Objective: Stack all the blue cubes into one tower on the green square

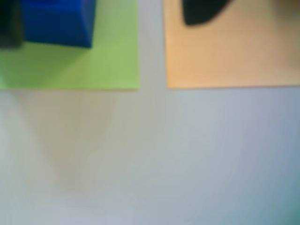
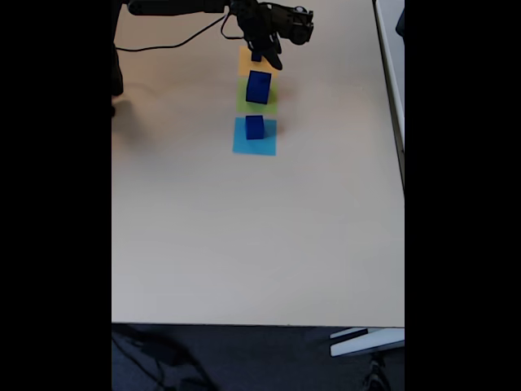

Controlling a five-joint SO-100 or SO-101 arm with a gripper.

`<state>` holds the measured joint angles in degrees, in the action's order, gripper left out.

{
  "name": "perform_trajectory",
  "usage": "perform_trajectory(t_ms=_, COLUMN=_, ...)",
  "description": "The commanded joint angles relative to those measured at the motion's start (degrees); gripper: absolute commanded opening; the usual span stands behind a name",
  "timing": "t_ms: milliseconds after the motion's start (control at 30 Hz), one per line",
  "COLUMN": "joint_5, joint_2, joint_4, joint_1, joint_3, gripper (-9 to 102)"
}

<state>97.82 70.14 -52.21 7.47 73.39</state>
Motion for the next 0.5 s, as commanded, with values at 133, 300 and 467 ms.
perform_trajectory(t_ms=133, joint_5=-1.41, joint_2=8.09, joint_4=0.79, joint_1=-1.49, joint_3=2.81, gripper=17)
perform_trajectory(t_ms=300, joint_5=-2.72, joint_2=8.53, joint_4=0.09, joint_1=-2.02, joint_3=3.43, gripper=16)
perform_trajectory(t_ms=467, joint_5=-3.16, joint_2=8.88, joint_4=-1.23, joint_1=-2.2, joint_3=3.34, gripper=15)
